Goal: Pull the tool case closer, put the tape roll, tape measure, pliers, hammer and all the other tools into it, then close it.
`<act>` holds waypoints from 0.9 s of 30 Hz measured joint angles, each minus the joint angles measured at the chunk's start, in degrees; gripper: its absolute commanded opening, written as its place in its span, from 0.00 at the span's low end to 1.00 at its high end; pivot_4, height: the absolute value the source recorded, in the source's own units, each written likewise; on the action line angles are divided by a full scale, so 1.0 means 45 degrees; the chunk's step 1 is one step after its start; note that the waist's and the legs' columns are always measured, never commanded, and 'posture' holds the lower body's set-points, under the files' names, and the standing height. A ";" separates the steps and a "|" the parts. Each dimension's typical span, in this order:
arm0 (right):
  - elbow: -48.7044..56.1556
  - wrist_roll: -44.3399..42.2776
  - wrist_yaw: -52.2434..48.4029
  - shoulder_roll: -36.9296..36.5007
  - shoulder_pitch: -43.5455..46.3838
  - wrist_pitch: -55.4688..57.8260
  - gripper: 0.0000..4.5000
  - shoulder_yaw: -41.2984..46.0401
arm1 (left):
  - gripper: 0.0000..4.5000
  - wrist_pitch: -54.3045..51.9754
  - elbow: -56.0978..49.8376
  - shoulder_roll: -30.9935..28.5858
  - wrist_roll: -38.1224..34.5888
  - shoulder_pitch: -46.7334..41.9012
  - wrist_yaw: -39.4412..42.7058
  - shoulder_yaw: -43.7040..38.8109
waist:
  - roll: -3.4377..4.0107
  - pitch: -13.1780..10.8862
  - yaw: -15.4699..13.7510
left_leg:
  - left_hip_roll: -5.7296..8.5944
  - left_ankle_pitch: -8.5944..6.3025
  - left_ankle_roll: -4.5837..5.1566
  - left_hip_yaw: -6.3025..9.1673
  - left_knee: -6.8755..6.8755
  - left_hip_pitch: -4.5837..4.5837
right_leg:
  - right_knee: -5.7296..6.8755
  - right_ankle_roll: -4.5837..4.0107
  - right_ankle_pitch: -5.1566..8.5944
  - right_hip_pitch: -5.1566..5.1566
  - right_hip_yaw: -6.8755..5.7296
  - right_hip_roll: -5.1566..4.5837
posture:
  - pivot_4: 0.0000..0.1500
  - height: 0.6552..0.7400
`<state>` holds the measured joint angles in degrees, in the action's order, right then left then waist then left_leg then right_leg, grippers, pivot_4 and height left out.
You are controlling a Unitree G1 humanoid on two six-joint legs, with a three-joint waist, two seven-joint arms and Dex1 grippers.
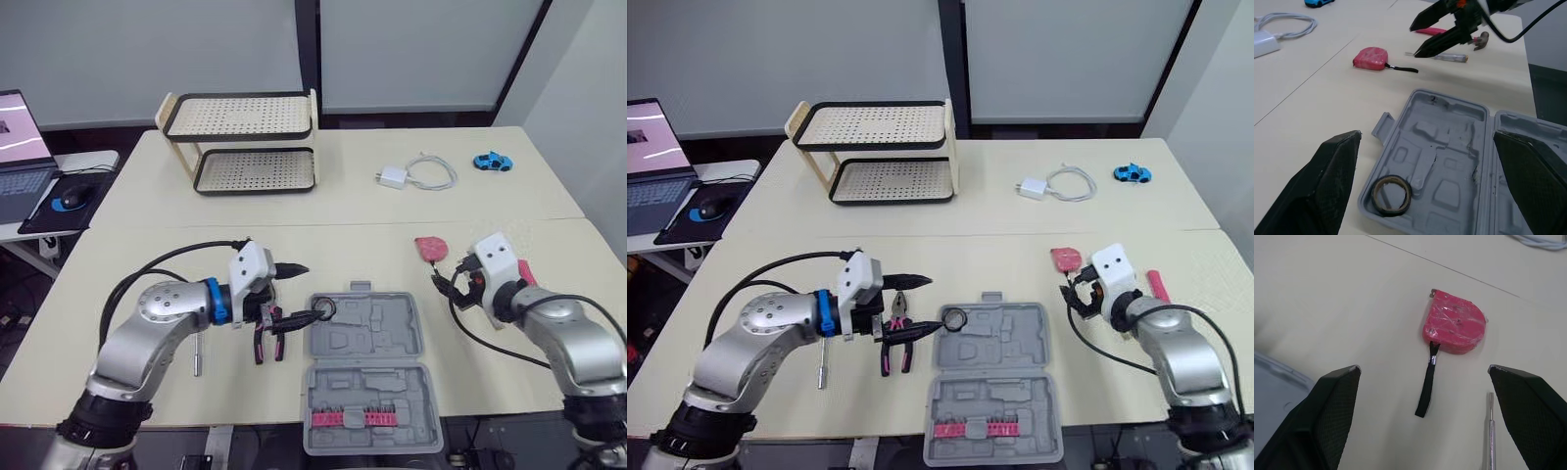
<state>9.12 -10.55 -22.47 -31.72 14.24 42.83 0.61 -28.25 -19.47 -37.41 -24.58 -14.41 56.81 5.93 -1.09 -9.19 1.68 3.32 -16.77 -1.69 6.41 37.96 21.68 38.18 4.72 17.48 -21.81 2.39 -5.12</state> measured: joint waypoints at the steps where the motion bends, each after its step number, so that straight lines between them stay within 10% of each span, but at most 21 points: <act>1: -0.0592 0.0159 0.0080 0.0238 0.0242 -0.0277 1.00 -0.0112 | 1.00 0.0000 0.0028 0.0123 0.0087 -0.0179 -0.0022 0.0197 | 0.0001 0.0000 0.0004 | 0.0001 0.0001 0.0000 -0.0002 0.0002 0.0007 | 0.0009 0.0001 -0.0001 -0.0010 0.0001 0.0000 | 1.00 1.00; 14: -0.5623 0.0952 0.0529 0.1706 0.2197 -0.2539 1.00 -0.0353 | 1.00 -0.0318 0.0392 0.0788 0.0437 -0.1310 -0.0452 0.0853 | 0.0001 0.0001 0.0049 | 0.0000 0.0007 -0.0007 -0.0027 0.0018 0.0025 | 0.0146 0.0000 0.0000 -0.0099 0.0026 0.0004 | 1.00 1.00; 27: -0.6480 0.0813 0.0364 0.2182 0.2613 -0.2779 0.01 0.0071 | 1.00 -0.0518 -0.0203 0.0713 -0.0669 -0.0899 0.0341 0.0746 | 0.0002 0.0002 0.0058 | 0.0001 0.0021 -0.0027 -0.0020 0.0024 0.0022 | 0.0157 0.0000 0.0000 -0.0094 0.0025 0.0005 | 1.00 1.00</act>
<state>-20.04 -6.90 -20.83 -21.90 26.00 30.33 0.93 -30.59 -20.39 -34.21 -27.59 -18.46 58.35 9.28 -1.08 -9.18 1.95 3.32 -16.67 -1.81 6.32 38.07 21.78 38.89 4.72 17.48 -22.23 2.50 -5.10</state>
